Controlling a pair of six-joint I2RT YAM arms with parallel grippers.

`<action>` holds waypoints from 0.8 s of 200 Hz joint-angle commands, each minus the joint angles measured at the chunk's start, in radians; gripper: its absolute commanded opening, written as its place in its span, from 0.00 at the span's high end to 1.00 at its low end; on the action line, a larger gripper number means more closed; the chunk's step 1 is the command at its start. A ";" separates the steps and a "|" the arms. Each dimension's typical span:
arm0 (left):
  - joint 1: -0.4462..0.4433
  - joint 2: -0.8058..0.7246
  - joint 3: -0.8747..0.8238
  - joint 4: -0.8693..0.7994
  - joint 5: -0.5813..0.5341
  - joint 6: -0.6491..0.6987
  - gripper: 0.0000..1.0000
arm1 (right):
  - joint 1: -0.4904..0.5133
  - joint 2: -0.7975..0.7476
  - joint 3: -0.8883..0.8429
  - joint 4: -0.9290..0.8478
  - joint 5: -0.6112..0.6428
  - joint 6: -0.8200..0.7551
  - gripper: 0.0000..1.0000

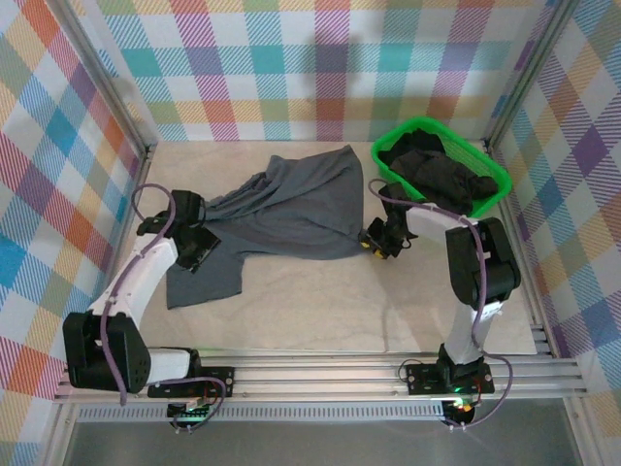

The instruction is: Fold and stack the t-shirts

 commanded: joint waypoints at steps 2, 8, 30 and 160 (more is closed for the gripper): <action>-0.053 -0.059 0.003 -0.040 -0.021 -0.046 0.46 | -0.010 0.042 0.055 0.005 0.017 -0.001 0.68; -0.059 -0.072 0.003 -0.050 -0.020 -0.040 0.46 | -0.010 0.055 0.070 -0.005 0.014 -0.002 0.71; -0.061 -0.121 0.004 -0.097 -0.029 -0.017 0.49 | -0.010 0.064 0.085 -0.040 0.023 0.004 0.91; -0.061 -0.112 -0.047 -0.205 -0.021 0.059 0.52 | -0.240 -0.313 -0.122 -0.208 0.123 -0.162 1.00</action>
